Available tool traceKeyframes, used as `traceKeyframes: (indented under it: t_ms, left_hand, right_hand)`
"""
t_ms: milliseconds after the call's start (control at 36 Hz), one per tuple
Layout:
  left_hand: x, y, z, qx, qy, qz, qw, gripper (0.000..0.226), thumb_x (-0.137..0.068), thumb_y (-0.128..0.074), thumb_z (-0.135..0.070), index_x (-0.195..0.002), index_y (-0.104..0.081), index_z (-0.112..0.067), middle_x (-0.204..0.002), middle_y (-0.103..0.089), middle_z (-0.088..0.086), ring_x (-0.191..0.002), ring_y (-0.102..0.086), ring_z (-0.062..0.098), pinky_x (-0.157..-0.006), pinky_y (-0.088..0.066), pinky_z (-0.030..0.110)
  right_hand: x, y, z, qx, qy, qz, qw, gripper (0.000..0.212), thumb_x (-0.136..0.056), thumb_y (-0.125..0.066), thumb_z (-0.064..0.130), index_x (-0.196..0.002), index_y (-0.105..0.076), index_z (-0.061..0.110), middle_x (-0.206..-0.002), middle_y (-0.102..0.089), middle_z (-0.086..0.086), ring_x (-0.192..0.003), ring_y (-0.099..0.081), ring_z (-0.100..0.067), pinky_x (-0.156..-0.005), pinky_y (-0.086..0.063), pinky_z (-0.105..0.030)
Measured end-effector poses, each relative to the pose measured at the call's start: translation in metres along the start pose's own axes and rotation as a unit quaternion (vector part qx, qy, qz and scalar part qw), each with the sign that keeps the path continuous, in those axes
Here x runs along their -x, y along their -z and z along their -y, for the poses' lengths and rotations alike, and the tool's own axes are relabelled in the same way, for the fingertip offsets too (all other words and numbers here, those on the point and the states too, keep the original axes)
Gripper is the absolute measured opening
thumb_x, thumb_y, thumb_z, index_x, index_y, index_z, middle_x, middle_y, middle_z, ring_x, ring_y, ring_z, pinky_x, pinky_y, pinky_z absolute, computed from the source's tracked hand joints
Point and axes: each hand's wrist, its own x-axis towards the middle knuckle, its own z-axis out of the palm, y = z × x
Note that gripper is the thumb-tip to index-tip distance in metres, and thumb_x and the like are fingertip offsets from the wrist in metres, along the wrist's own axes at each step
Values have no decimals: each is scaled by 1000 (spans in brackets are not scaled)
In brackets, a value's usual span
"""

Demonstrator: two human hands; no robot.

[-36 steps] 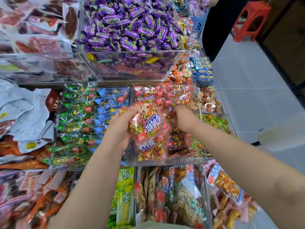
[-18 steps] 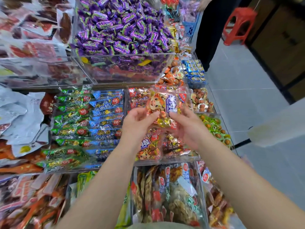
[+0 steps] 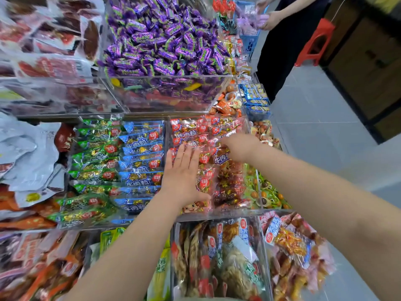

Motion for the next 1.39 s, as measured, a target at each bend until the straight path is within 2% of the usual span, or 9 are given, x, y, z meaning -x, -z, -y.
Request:
traceKeyframes:
  t_ms: [83, 167, 528, 722, 889, 1028, 1111, 1222, 1389]
  left_hand:
    - [-6, -1, 3, 13, 1, 21, 1000, 138, -56, -48, -93, -151, 17, -16, -162, 5, 5, -149, 10, 25, -106, 24, 48]
    - [-8, -4, 5, 2, -1, 27, 1000, 137, -55, -45, -95, -151, 18, -18, -163, 4, 4, -149, 9, 25, -107, 23, 49]
    - [-20, -3, 1, -36, 4, 63, 997, 139, -55, -45, -94, -148, 25, -17, -160, 18, 8, -147, 18, 27, -110, 21, 50]
    - [-21, 0, 0, -55, 6, 81, 995, 142, -53, -43, -96, -148, 25, -16, -160, 19, 9, -147, 19, 27, -112, 19, 51]
    - [-8, 9, 1, 8, -14, 43, 999, 130, -59, -43, -90, -153, 11, -18, -160, 16, 11, -147, 18, 26, -114, 14, 45]
    - [30, 17, -5, 360, 38, -197, 911, 41, -90, -61, -38, -130, -54, -33, -133, -54, -8, -124, -48, 10, -105, -32, 25]
    - [56, 18, -11, 494, 130, -253, 821, 7, -92, -59, -20, -95, -63, -25, -81, -58, -10, -70, -52, 2, -62, -39, 9]
    - [83, 7, -18, 633, 197, -146, 734, 17, -95, -54, -17, -81, -62, -20, -64, -65, -4, -57, -59, 8, -53, -49, 20]
    - [124, -43, -28, 633, 206, 46, 745, 15, -97, -50, -16, -86, -60, -14, -76, -64, 7, -62, -58, 16, -56, -47, 25]
  right_hand:
    - [-2, -17, 8, 18, -31, -61, 998, 50, -81, -53, 16, -129, -44, 16, -116, -53, -10, -108, -46, -29, -85, -43, -41]
    - [7, -42, 18, -2, -11, -145, 989, 77, -79, -57, 35, -143, -20, 16, -148, -18, -17, -137, -12, -35, -114, -6, -49]
    - [-28, -79, -5, 73, -11, -88, 993, 110, -88, -39, 64, -111, 60, 22, -154, 26, -3, -118, 53, -30, -99, 32, -54]
    - [-26, -80, 3, 78, -32, -81, 993, 110, -88, -38, 65, -112, 60, 21, -148, 35, 0, -123, 49, -36, -98, 26, -64]
    - [-7, -66, -3, 0, 34, -60, 998, 111, -76, -50, 74, -147, 20, 25, -156, 19, -1, -139, 28, -28, -107, 19, -52]
    - [41, -59, 0, -133, 45, -142, 980, 76, -87, -58, 42, -149, -19, 21, -154, -12, -9, -143, -4, -30, -116, -6, -50]
    - [77, -60, 8, -266, 24, -174, 948, 44, -92, -53, 30, -135, -49, 17, -135, -43, -8, -126, -35, -21, -106, -26, -31]
    - [128, -78, 25, -540, -86, -151, 823, 20, -93, -54, 20, -111, -64, 19, -87, -64, 9, -64, -59, -17, -55, -50, -24]
    - [191, -156, 60, -685, -254, -174, 660, 15, -91, -51, 6, -99, -64, 7, -74, -60, -2, -64, -51, -14, -59, -40, -26]
